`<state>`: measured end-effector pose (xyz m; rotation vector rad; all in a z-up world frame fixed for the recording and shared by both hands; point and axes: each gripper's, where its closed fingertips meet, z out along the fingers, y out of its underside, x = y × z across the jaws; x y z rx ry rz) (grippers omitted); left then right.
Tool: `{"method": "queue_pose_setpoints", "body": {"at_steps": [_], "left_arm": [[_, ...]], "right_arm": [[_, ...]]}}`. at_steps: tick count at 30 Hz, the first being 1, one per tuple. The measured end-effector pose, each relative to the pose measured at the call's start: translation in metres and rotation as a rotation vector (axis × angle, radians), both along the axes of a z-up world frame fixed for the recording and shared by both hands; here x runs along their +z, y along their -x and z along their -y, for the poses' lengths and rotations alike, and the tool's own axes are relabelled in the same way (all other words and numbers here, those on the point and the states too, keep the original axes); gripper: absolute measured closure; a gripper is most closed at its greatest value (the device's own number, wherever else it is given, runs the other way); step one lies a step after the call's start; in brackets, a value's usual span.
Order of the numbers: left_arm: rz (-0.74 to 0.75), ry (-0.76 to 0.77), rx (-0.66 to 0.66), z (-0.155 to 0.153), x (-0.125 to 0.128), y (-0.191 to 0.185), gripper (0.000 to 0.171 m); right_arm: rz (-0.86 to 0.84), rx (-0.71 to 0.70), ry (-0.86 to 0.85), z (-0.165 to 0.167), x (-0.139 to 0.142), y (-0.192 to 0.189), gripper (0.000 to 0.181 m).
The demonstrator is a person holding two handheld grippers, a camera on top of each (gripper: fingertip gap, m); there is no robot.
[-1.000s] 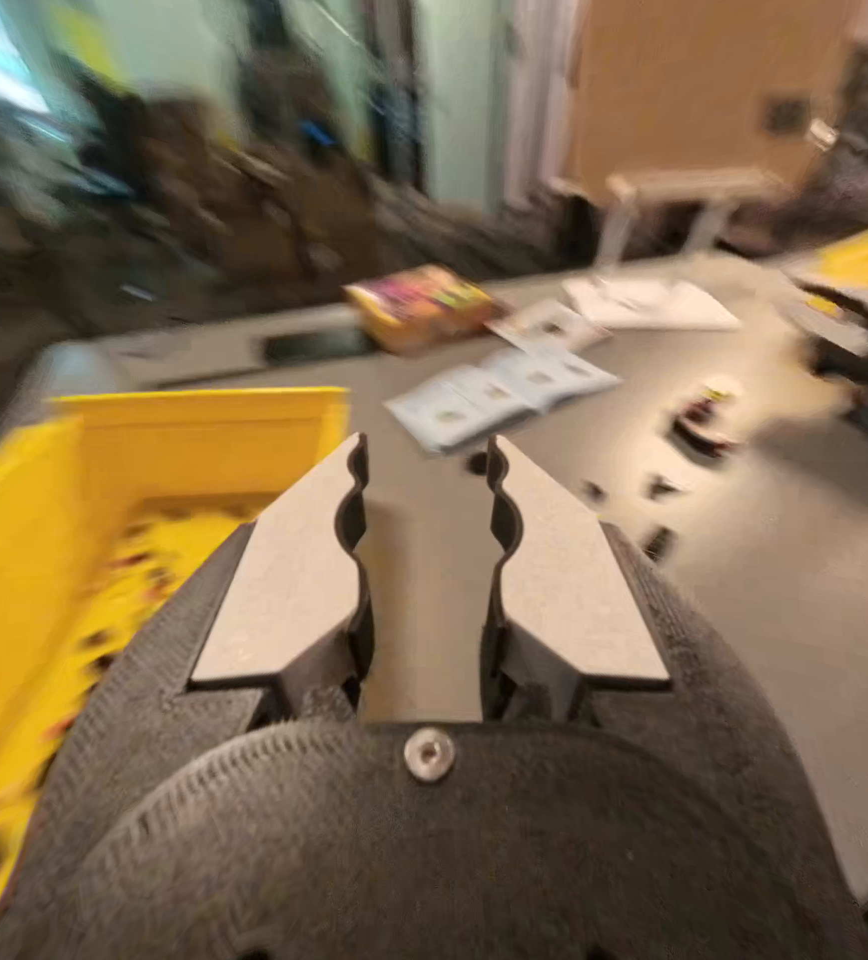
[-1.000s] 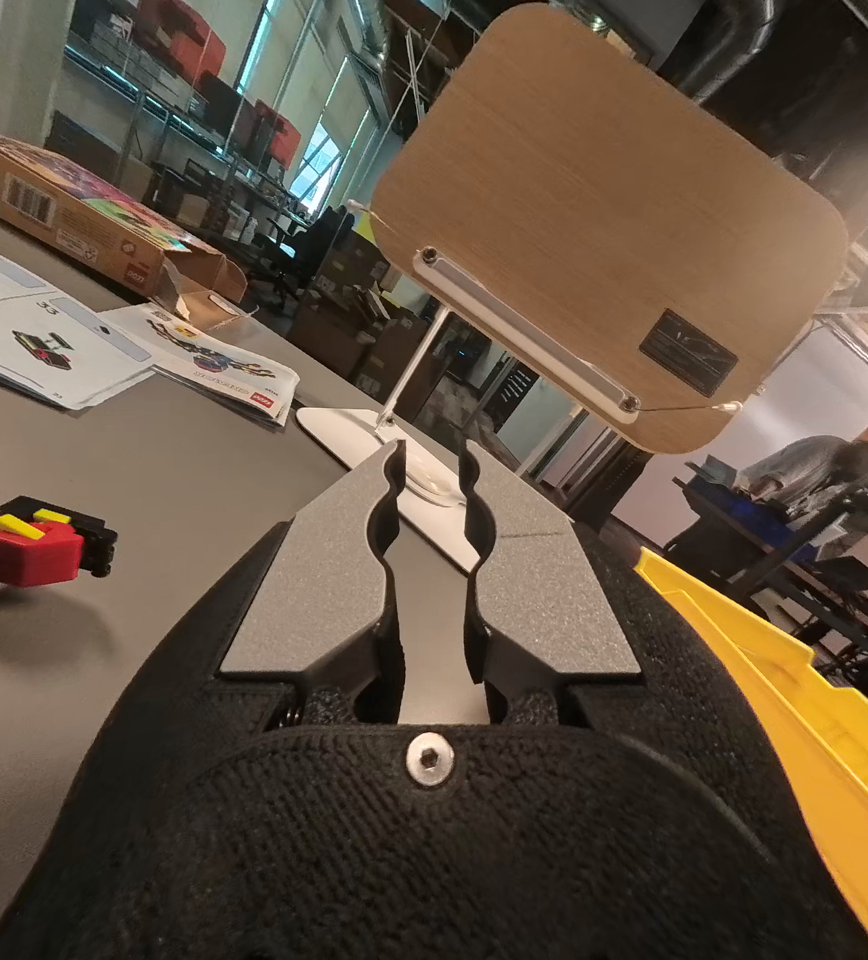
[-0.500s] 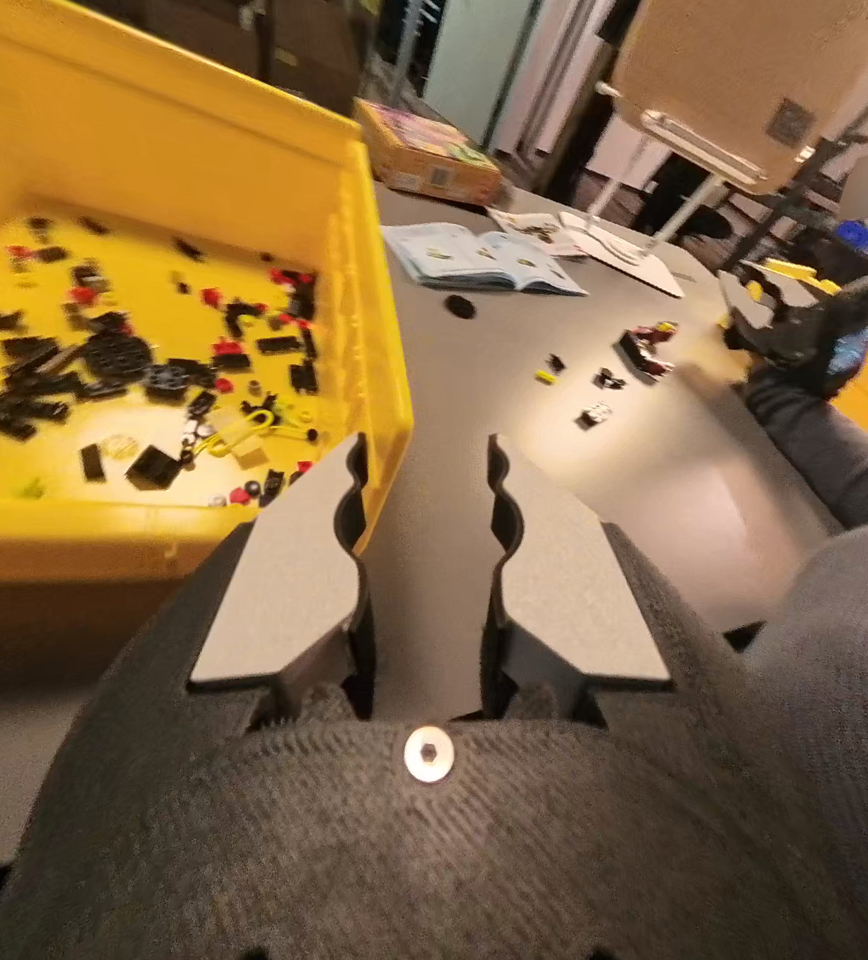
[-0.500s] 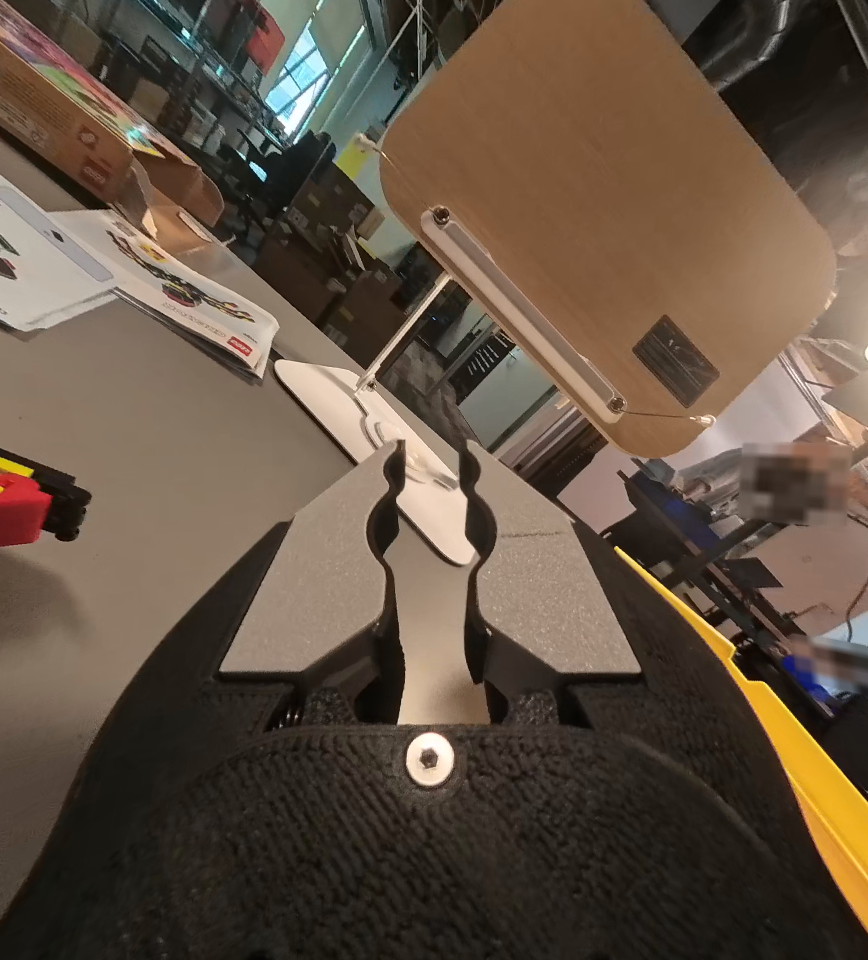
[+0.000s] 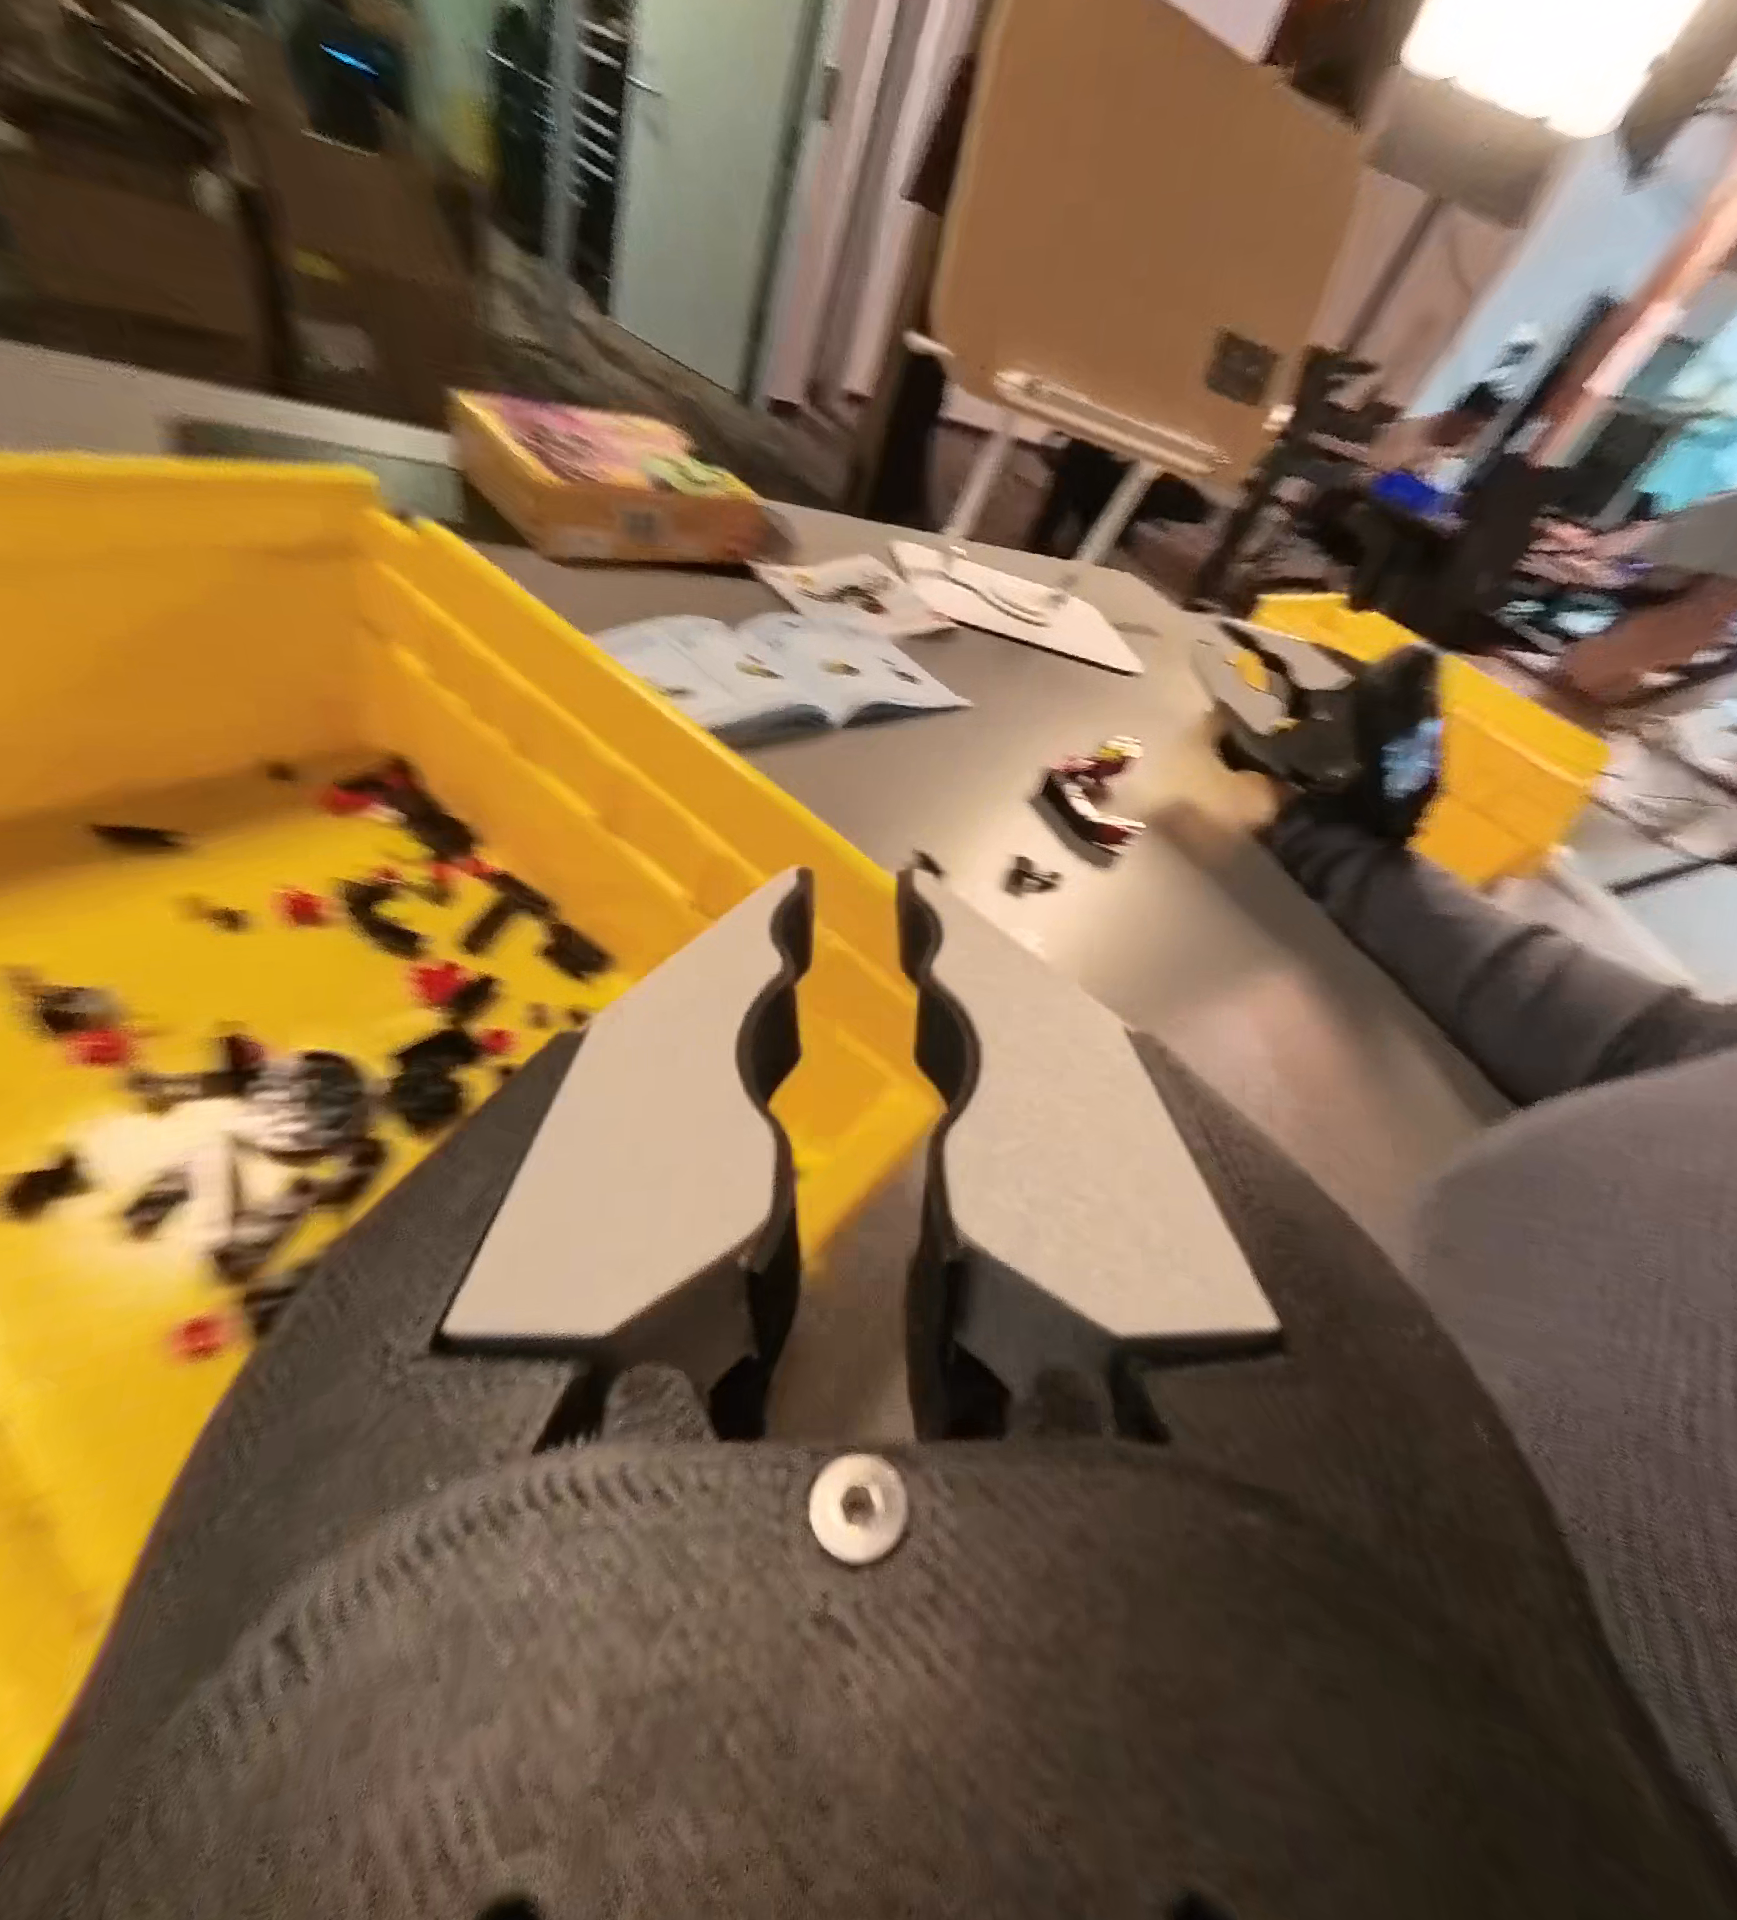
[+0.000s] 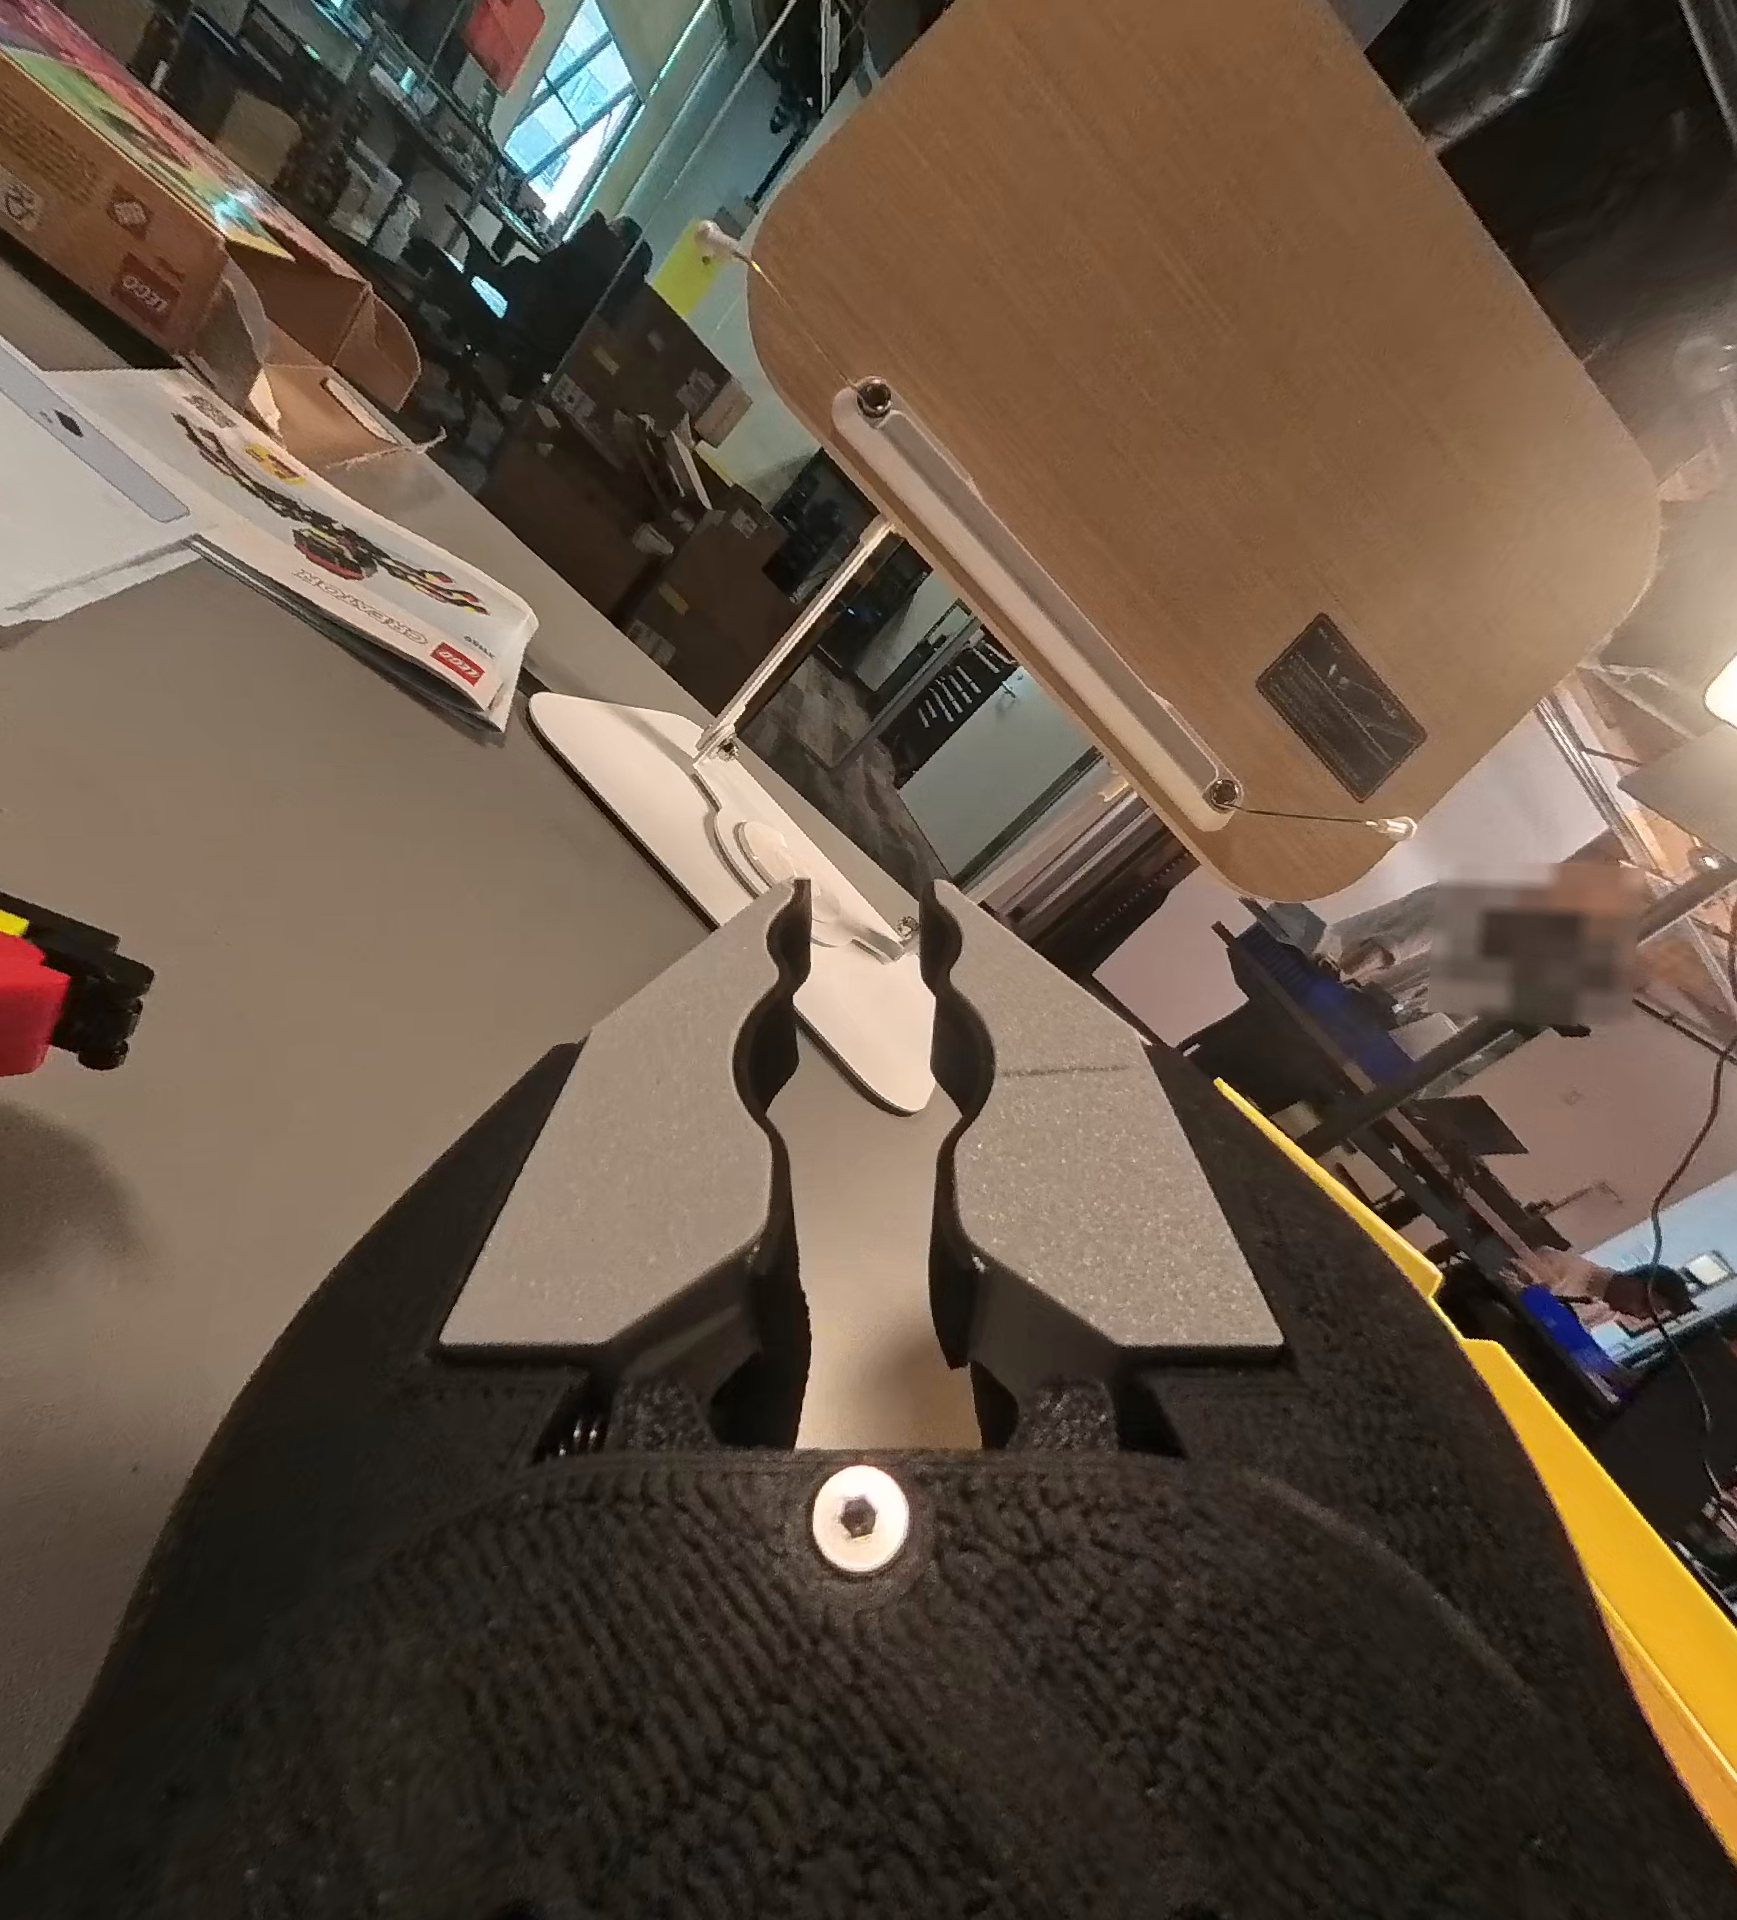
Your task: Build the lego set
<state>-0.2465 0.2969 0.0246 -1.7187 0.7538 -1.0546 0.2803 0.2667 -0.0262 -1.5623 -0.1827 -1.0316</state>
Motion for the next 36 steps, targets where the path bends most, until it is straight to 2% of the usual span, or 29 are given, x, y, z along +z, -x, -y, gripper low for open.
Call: {"method": "queue_pose_setpoints", "body": {"at_steps": [4,7,10,13,17,19,23,26,31,34,36], "left_arm": [[-0.208,-0.062,0.095,-0.042,0.01,0.023,0.155],[-0.464,-0.091,0.039,-0.073,0.001,0.019,0.152],[-0.689,-0.051,-0.085,-0.108,-0.025,0.0,0.147],[-0.778,0.065,-0.296,-0.125,-0.057,-0.028,0.147],[-0.969,0.121,-0.408,-0.159,-0.106,-0.033,0.145],[-0.967,0.155,-0.446,-0.165,-0.119,-0.039,0.144],[-0.933,0.179,-0.469,-0.17,-0.127,-0.047,0.15],[-1.009,0.088,-0.461,-0.178,-0.138,-0.041,0.161],[-0.999,0.038,-0.486,-0.174,-0.139,-0.047,0.171],[-1.016,0.0,-0.482,-0.174,-0.139,-0.046,0.171],[-0.999,0.028,-0.476,-0.174,-0.138,-0.046,0.171]], "right_arm": [[-0.004,0.008,-0.003,0.0,0.0,0.001,0.162],[-0.009,0.013,-0.007,0.0,0.0,0.001,0.162],[-0.01,0.015,-0.007,-0.001,0.0,0.002,0.162],[-0.008,0.02,-0.008,-0.001,0.001,0.002,0.162],[-0.014,0.027,-0.015,0.0,0.001,0.003,0.162],[-0.021,0.029,-0.02,0.0,0.002,0.003,0.162],[-0.032,0.039,-0.03,0.001,0.002,0.003,0.162],[-0.029,0.042,-0.027,0.0,0.002,0.004,0.162],[-0.032,0.045,-0.026,0.0,0.002,0.004,0.162],[-0.039,0.046,-0.03,0.0,0.002,0.004,0.162],[-0.044,0.048,-0.031,0.0,0.002,0.003,0.162]]}}
